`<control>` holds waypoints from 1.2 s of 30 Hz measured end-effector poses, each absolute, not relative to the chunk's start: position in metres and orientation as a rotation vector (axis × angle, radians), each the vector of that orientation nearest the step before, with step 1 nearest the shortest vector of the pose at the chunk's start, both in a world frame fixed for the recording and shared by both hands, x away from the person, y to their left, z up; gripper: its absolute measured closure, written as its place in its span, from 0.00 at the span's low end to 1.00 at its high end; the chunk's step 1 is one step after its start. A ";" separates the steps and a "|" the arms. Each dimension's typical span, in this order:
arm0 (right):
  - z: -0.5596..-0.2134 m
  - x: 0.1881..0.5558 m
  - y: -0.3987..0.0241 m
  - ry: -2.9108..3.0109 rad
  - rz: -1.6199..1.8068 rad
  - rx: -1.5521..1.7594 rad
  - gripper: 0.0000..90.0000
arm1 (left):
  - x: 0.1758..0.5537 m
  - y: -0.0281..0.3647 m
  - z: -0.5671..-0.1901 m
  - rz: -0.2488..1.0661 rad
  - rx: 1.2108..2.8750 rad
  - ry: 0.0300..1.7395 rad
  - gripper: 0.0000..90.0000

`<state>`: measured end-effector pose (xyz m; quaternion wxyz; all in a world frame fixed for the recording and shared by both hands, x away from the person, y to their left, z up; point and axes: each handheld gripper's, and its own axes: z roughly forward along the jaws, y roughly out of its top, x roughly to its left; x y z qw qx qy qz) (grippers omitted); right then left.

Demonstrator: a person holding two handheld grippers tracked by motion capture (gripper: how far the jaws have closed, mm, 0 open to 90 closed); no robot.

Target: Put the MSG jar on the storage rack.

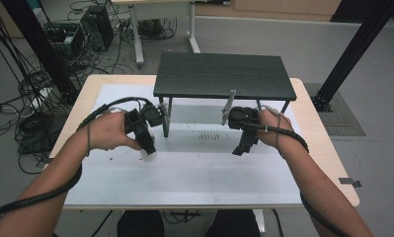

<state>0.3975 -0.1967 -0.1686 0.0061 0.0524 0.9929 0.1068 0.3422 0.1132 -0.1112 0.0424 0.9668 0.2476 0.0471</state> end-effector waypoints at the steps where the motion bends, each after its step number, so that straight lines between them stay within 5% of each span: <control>1: -0.168 0.397 -0.197 3.106 0.336 0.161 0.04 | 0.342 0.111 -0.104 0.149 2.954 0.752 0.47; 19: -0.163 0.397 -0.198 3.095 0.352 0.155 0.04 | 0.351 0.059 0.039 0.299 2.943 0.688 0.47; 36: -0.163 0.402 -0.205 3.103 0.340 0.185 0.04 | 0.396 0.028 0.067 0.329 2.895 0.750 0.47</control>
